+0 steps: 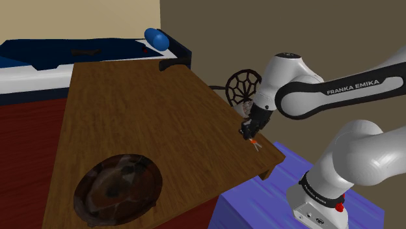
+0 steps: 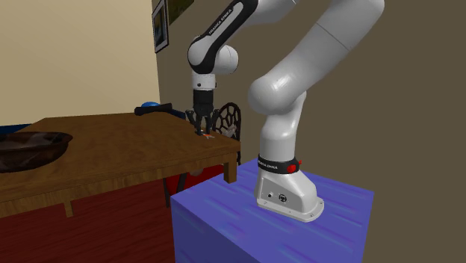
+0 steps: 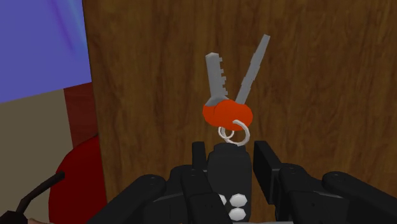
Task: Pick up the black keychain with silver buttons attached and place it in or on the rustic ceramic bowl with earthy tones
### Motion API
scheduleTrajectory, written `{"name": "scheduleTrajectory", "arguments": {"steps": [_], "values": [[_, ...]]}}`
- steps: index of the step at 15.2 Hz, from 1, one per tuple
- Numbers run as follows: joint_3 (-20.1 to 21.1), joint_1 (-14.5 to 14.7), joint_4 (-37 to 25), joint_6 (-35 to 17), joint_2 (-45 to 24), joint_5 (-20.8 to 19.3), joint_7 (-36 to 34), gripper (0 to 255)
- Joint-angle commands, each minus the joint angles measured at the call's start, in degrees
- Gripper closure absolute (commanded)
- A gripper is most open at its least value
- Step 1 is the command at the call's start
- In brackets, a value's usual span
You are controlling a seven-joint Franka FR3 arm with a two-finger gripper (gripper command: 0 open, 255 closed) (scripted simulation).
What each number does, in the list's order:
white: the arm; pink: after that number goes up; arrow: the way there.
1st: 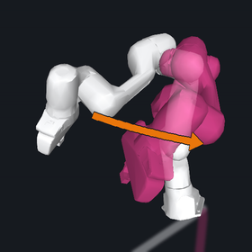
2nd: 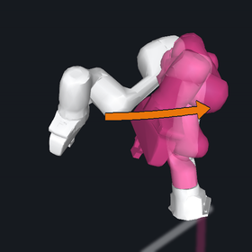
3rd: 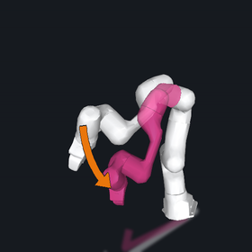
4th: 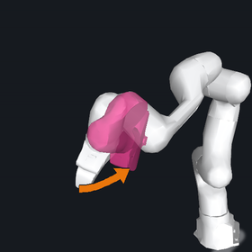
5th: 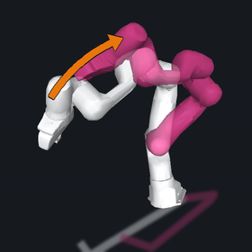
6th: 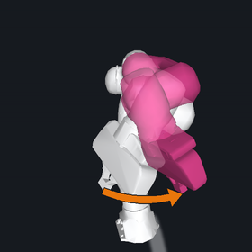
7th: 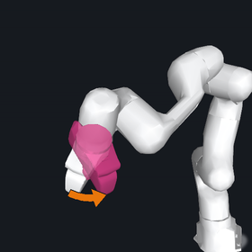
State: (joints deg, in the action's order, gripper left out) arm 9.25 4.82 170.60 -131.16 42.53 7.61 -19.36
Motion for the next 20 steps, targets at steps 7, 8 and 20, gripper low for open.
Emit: {"name": "scheduleTrajectory", "arguments": {"steps": [7, 8, 20], "values": [[-0.7, -0.2, -4.1, 8.5, 4.4, -0.7, -0.1, 255], [-0.8, -0.3, -4.6, 9.5, 4.9, -0.8, -0.1, 255], [-1.8, -0.7, -12.4, 20.4, 8.0, -1.8, -0.2, 255]]}}
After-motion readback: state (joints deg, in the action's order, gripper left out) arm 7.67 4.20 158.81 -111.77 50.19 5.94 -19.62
